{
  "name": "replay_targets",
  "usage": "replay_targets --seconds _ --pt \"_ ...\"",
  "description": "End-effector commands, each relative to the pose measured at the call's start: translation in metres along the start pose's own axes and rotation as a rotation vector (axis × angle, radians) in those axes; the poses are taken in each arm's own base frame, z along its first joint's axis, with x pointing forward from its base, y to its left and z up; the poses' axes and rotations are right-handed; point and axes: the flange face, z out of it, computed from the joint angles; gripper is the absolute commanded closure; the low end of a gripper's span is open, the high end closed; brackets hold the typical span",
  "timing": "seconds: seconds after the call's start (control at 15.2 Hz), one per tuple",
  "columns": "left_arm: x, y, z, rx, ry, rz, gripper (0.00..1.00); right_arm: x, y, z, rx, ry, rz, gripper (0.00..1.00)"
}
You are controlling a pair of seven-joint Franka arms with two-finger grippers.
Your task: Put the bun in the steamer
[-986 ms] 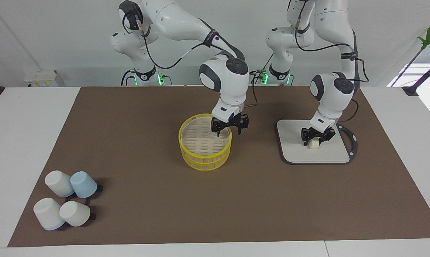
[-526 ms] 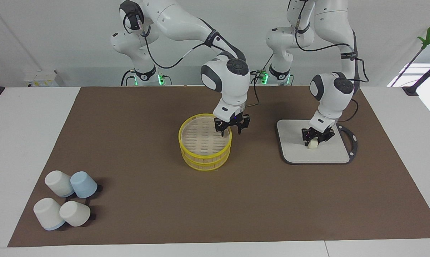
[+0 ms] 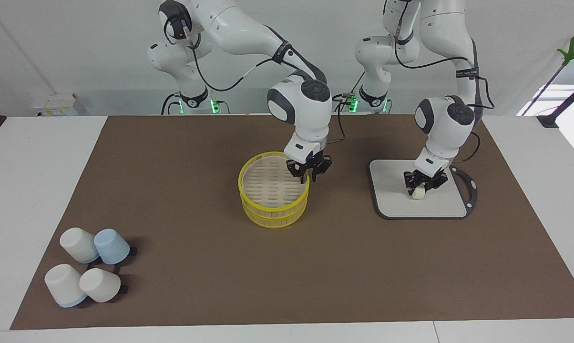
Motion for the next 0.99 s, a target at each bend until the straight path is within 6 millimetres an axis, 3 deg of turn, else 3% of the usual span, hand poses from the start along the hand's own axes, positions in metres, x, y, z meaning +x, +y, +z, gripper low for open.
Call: replay_targets --seconds 0.0,0.13,0.46,0.92 --pt "0.004 0.001 -0.018 -0.01 -0.02 -0.003 0.56 -0.007 0.008 0.0 0.032 0.015 0.027 1.0" --pt "0.009 0.001 -0.034 -0.012 -0.025 -0.005 0.56 -0.011 0.009 0.007 0.058 0.021 0.034 1.0" --pt "0.02 0.017 -0.079 -0.016 -0.04 -0.027 0.56 -0.008 0.013 0.003 0.039 0.01 0.03 1.0" --pt "0.027 0.045 -0.13 -0.021 -0.062 -0.027 0.56 -0.001 0.016 -0.041 -0.008 -0.029 0.034 1.0"
